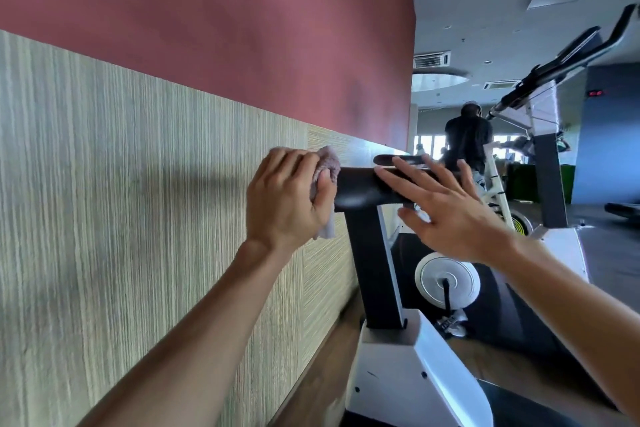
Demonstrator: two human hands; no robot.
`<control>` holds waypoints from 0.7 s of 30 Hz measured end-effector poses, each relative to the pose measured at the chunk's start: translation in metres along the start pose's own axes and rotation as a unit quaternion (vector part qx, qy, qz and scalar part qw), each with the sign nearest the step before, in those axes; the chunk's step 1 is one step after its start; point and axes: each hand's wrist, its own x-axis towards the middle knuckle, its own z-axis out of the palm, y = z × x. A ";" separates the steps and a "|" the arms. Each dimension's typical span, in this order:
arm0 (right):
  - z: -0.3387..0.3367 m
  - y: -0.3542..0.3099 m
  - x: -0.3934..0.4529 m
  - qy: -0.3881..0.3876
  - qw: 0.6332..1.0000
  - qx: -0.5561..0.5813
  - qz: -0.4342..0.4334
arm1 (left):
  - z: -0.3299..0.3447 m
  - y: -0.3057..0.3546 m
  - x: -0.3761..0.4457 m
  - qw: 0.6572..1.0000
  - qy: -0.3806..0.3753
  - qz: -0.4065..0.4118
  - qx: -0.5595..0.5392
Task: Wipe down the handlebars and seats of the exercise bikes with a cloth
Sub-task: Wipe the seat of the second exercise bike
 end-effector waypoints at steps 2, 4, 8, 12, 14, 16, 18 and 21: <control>0.011 -0.002 0.000 0.032 0.999 -0.032 -0.003 | 0.001 0.015 -0.003 0.999 0.007 -0.020 0.045; 0.014 -0.002 0.003 0.055 0.998 -0.026 -0.009 | 0.006 0.029 -0.002 0.996 0.001 -0.015 0.089; 0.011 0.001 0.005 0.082 0.996 0.019 -0.012 | 0.013 0.050 0.010 0.983 -0.073 0.030 0.166; 0.009 0.013 0.006 0.093 0.995 0.018 -0.034 | 0.019 0.074 0.019 0.945 -0.197 0.058 0.253; 0.002 0.024 0.010 0.073 0.996 0.002 -0.042 | 0.019 0.079 0.023 0.934 -0.233 0.051 0.268; -0.001 0.029 0.015 0.081 0.996 -0.001 -0.046 | 0.017 0.079 0.027 0.931 -0.249 0.035 0.263; 0.003 0.030 0.017 0.100 0.994 0.011 -0.048 | 0.013 0.079 0.034 0.936 -0.256 0.014 0.240; 0.012 0.031 0.014 0.146 0.988 0.027 -0.052 | 0.006 0.078 0.054 0.932 -0.313 -0.035 0.178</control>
